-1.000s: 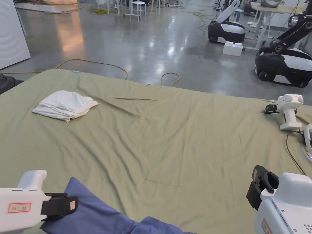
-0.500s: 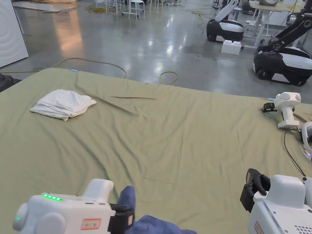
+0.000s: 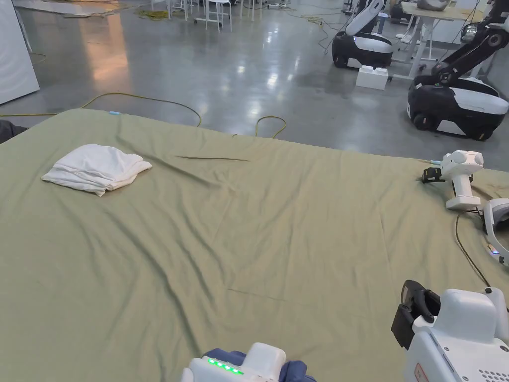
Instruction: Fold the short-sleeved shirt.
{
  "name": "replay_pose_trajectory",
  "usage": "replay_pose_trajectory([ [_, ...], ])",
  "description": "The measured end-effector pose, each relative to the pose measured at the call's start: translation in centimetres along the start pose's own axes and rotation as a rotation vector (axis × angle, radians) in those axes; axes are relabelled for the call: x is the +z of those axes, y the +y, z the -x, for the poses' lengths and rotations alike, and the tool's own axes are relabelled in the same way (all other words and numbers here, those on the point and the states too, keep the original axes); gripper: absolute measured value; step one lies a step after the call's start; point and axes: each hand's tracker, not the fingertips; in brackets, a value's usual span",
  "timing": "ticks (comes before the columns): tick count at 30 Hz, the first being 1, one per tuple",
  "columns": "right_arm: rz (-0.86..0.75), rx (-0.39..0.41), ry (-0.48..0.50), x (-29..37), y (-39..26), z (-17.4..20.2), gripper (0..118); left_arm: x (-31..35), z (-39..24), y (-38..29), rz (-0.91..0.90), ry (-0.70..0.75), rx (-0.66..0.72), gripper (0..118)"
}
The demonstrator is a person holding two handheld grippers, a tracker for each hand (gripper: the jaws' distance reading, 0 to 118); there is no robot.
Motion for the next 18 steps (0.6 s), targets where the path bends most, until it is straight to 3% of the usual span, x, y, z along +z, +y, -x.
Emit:
replay_pose_trajectory([
  [4, 0.012, 0.003, 0.004, 0.0, -0.2, -0.1, 0, -0.1, 0.4, 0.3, 0.024, -0.049, 0.058, 38],
  [6, 0.013, 0.009, 0.003, 0.0, -0.3, -0.1, 0, 1.3, 0.7, 0.6, 0.003, -0.085, 0.060, 41],
  [10, 0.012, 0.007, -0.002, 0.1, -0.3, -0.4, 0, 5.1, 1.6, 1.6, -0.097, -0.097, 0.037, 41],
  [12, 0.010, 0.000, -0.006, 0.1, -0.3, -0.6, 0, 6.2, 2.5, 2.2, -0.113, -0.104, 0.089, 40],
  [15, 0.010, -0.007, -0.010, 0.1, -0.2, -0.8, 0, 6.2, 3.9, 2.4, -0.136, -0.097, 0.108, 21],
  [18, 0.015, -0.012, -0.009, 0.0, -0.3, -0.9, 0, 3.6, 4.3, 2.0, -0.052, -0.047, 0.074, 17],
])
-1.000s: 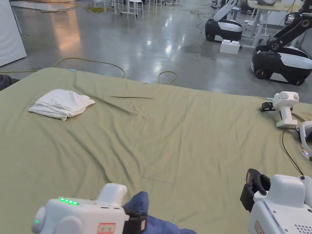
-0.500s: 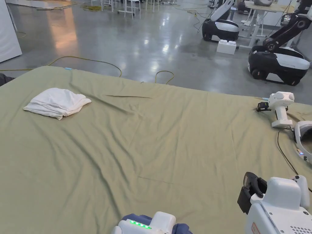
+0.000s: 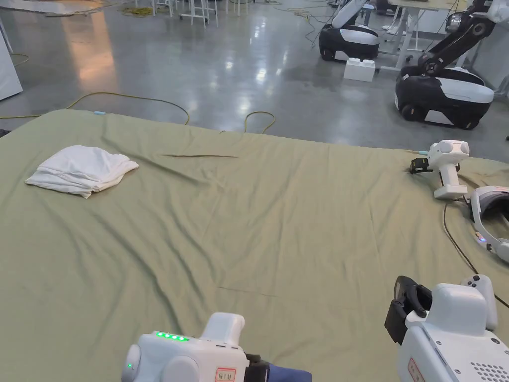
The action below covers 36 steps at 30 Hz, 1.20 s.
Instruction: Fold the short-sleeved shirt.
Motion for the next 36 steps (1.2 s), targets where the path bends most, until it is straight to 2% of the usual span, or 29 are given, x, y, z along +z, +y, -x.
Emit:
replay_pose_trajectory([
  [4, 0.005, 0.000, -0.001, 0.0, -0.2, 0.1, 0, -4.3, -0.3, -1.7, 0.116, -0.030, 0.007, 12],
  [8, 0.012, -0.002, -0.001, 0.0, -0.5, 0.1, 0, -7.2, -0.2, -3.0, 0.118, -0.019, 0.009, 10],
  [15, -0.004, 0.011, -0.005, 0.5, -0.1, -0.2, 0, -4.7, 0.8, -2.3, 0.074, -0.074, 0.009, 10],
  [20, -0.034, 0.013, -0.025, 0.4, 0.7, -0.3, 0, 1.5, 1.9, 0.9, -0.176, -0.028, -0.058, 10],
  [29, -0.139, -0.015, -0.079, -0.7, 3.0, 0.4, 0, 11.1, 1.5, 4.6, -0.768, 0.329, -0.221, 10],
  [33, -0.193, -0.003, -0.099, -0.5, 4.0, 0.8, 0, 12.7, 0.8, 4.4, -0.946, 0.480, -0.258, 10],
  [36, -0.222, 0.003, -0.113, -0.2, 4.5, 0.9, 0, 13.0, 0.2, 4.1, -1.013, 0.569, -0.275, 10],
])
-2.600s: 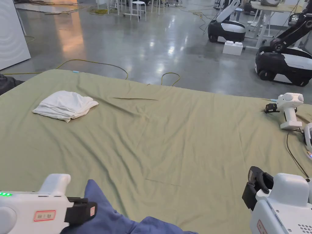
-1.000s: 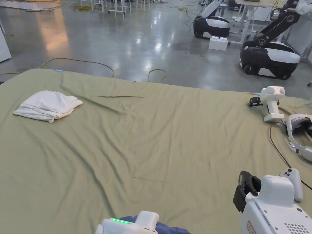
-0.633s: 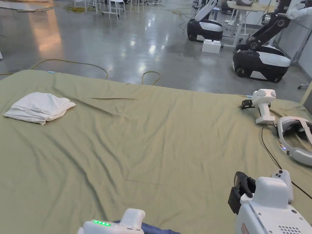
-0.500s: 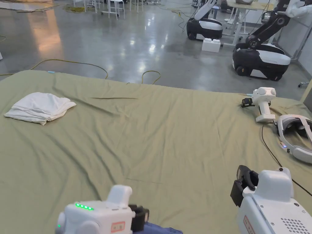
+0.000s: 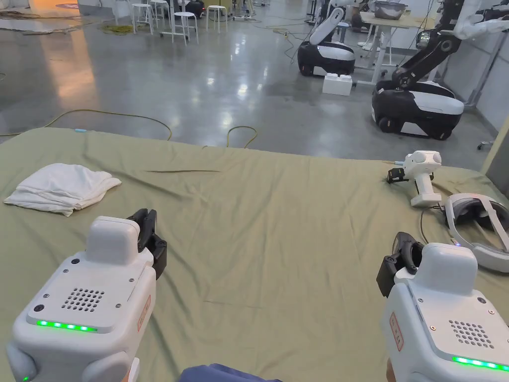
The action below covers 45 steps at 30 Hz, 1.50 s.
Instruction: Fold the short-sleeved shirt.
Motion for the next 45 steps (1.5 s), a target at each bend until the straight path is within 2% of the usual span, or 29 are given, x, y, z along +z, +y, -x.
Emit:
replay_pose_trajectory([
  [8, 0.037, 0.009, 0.007, 1.4, -0.5, 0.4, 0, -0.2, 1.1, -0.6, 0.097, -0.097, 0.073, 10],
  [10, 0.098, 0.001, 0.056, 2.2, -2.0, 1.2, 0, 0.0, 1.7, -1.2, 0.138, -0.111, 0.079, 10],
  [15, 0.276, 0.051, 0.207, 4.4, -7.6, 5.3, 0, 0.9, 3.7, -4.3, 0.274, -0.118, 0.117, 10],
  [21, 0.496, 0.043, 0.343, 5.2, -14.3, 9.9, 0, 2.0, 6.4, -8.6, 0.452, -0.137, 0.200, 10],
  [23, 0.543, 0.064, 0.352, 5.2, -16.5, 10.9, 0, 2.3, 7.1, -9.9, 0.518, -0.157, 0.235, 10],
  [26, 0.622, 0.093, 0.303, 5.0, -19.7, 11.4, 0, 2.3, 8.1, -11.7, 0.612, -0.230, 0.311, 10],
  [29, 0.726, 0.042, 0.242, 4.5, -22.6, 10.5, 0, 1.7, 8.9, -13.5, 0.700, -0.333, 0.412, 10],
  [30, 0.745, 0.004, 0.247, 4.4, -23.4, 9.9, 0, 1.3, 9.0, -14.0, 0.753, -0.367, 0.444, 10],
  [32, 0.706, -0.016, 0.256, 4.6, -23.7, 9.2, 0, 0.5, 9.5, -15.3, 0.824, -0.418, 0.528, 19],
  [33, 0.698, -0.006, 0.264, 4.7, -23.5, 9.1, 0, 0.1, 9.7, -16.1, 0.855, -0.445, 0.575, 30],
  [34, 0.704, 0.027, 0.267, 4.6, -23.3, 9.3, 0, -0.2, 9.5, -16.4, 0.882, -0.477, 0.637, 46],
  [35, 0.705, 0.045, 0.275, 4.5, -23.3, 9.3, 0, -0.7, 9.5, -17.1, 0.917, -0.516, 0.695, 57],
  [36, 0.702, 0.045, 0.276, 4.5, -23.3, 9.3, 0, -1.2, 9.6, -18.0, 0.947, -0.553, 0.746, 62],
  [39, 0.700, 0.036, 0.282, 4.6, -23.3, 9.1, 0, -2.2, 9.2, -20.1, 1.023, -0.674, 0.851, 65],
  [45, 0.704, 0.030, 0.288, 4.6, -23.2, 8.9, 0, -4.9, 7.1, -24.2, 1.108, -0.848, 0.890, 70],
])
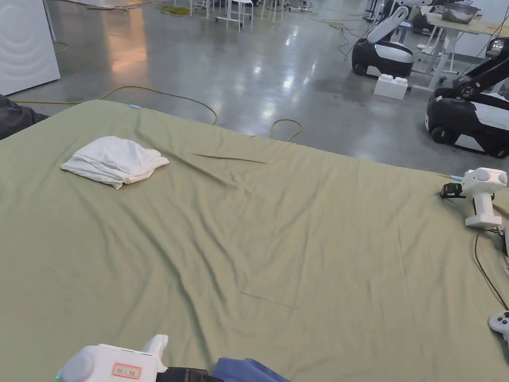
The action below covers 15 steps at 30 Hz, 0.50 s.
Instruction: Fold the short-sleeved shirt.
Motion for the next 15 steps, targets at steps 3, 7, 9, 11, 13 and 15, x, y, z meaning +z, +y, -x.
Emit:
replay_pose_trajectory([
  [3, 0.001, -0.005, 0.002, 0.0, 0.0, -0.1, 0, -2.5, 1.2, 0.2, 0.089, -0.010, 0.042, 71],
  [7, 0.002, -0.007, 0.008, 0.1, 0.1, -0.2, 0, -3.7, 0.2, 0.3, 0.103, -0.081, -0.005, 71],
  [9, 0.003, -0.013, 0.012, 0.0, 0.1, -0.3, 0, -3.8, 0.7, 1.3, 0.113, -0.079, -0.001, 71],
  [11, 0.003, -0.014, 0.013, 0.1, 0.1, -0.3, 0, -3.6, 1.5, 1.9, 0.106, -0.085, 0.058, 69],
  [13, 0.001, -0.011, 0.009, -0.1, 0.0, -0.3, 0, -3.3, 1.2, 1.3, 0.063, -0.028, 0.099, 53],
  [15, -0.006, -0.004, 0.008, 0.0, -0.1, -0.1, 0, -3.2, 0.7, 0.7, 0.043, 0.039, 0.062, 38],
])
